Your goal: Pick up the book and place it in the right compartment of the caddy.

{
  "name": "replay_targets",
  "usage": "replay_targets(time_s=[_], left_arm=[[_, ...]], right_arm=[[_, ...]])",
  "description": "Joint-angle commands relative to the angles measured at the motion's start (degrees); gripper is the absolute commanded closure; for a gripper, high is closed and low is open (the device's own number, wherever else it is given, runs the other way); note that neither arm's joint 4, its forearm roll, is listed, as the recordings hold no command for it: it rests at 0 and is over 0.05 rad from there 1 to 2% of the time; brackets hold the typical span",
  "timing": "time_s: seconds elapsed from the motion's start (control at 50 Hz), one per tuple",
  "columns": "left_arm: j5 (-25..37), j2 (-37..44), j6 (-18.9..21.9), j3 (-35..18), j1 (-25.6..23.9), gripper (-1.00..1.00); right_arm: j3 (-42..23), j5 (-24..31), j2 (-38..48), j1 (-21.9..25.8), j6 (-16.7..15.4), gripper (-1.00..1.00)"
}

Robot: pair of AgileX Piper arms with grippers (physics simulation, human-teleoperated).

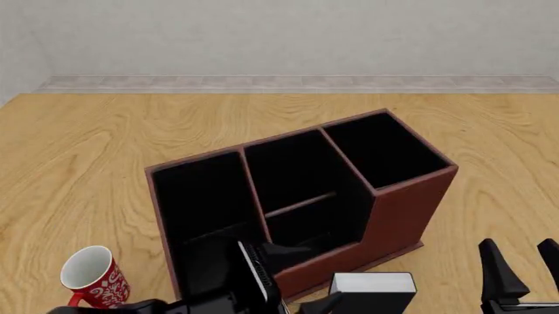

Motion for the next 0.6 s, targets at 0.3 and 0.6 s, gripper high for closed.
replay_targets(time_s=[0.3, 0.6], left_arm=[[-1.83, 6.24, -1.11, -2.82, -0.79, -1.00], [-3.30, 9.55, -2.36, -3.90, -0.83, -1.00]], right_arm=[[0.00, 0.00, 0.00, 0.00, -0.01, -1.00], [0.00, 0.00, 0.00, 0.00, 0.00, -1.00]])
